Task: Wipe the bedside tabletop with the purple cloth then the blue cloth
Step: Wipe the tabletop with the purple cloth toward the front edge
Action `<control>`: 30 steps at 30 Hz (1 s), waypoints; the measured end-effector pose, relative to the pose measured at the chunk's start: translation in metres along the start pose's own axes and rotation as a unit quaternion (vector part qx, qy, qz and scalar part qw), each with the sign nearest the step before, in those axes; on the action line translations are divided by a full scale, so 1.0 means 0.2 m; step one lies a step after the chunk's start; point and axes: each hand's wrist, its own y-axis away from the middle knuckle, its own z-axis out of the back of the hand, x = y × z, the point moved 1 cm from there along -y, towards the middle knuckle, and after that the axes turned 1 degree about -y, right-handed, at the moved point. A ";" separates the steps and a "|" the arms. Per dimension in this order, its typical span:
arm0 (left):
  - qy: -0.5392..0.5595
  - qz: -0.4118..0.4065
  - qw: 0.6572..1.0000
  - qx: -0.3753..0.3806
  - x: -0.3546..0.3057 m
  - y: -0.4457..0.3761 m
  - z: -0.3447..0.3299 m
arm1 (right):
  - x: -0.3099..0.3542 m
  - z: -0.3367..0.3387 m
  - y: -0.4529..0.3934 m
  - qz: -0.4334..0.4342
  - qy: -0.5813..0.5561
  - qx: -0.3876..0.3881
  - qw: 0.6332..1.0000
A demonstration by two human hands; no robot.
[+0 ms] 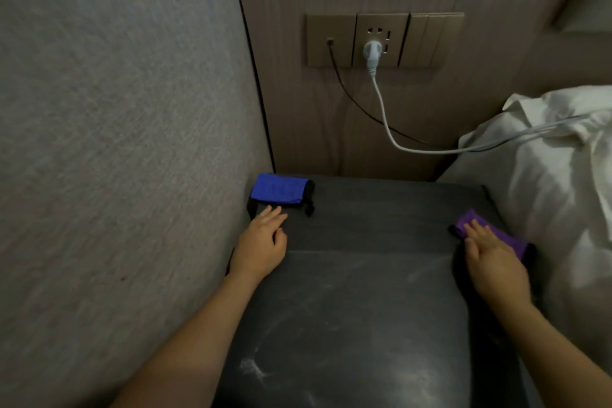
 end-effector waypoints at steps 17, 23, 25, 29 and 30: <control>-0.030 -0.008 0.999 0.007 -0.02 0.01 0.00 | -0.03 -0.01 0.04 -0.016 -0.015 0.004 1.000; -0.068 -0.017 0.997 0.010 -0.04 0.02 0.00 | -0.01 -0.01 0.04 -0.009 -0.007 0.005 1.000; -0.082 -0.016 0.996 0.019 -0.04 0.02 0.00 | -0.01 -0.01 0.04 -0.011 -0.004 0.005 1.000; -0.098 -0.029 0.994 0.025 -0.05 0.02 -0.01 | 0.01 -0.01 0.05 -0.016 0.000 0.013 1.000; -0.099 -0.036 0.994 0.028 -0.05 0.02 -0.01 | 0.02 -0.01 0.06 -0.020 -0.001 0.015 1.000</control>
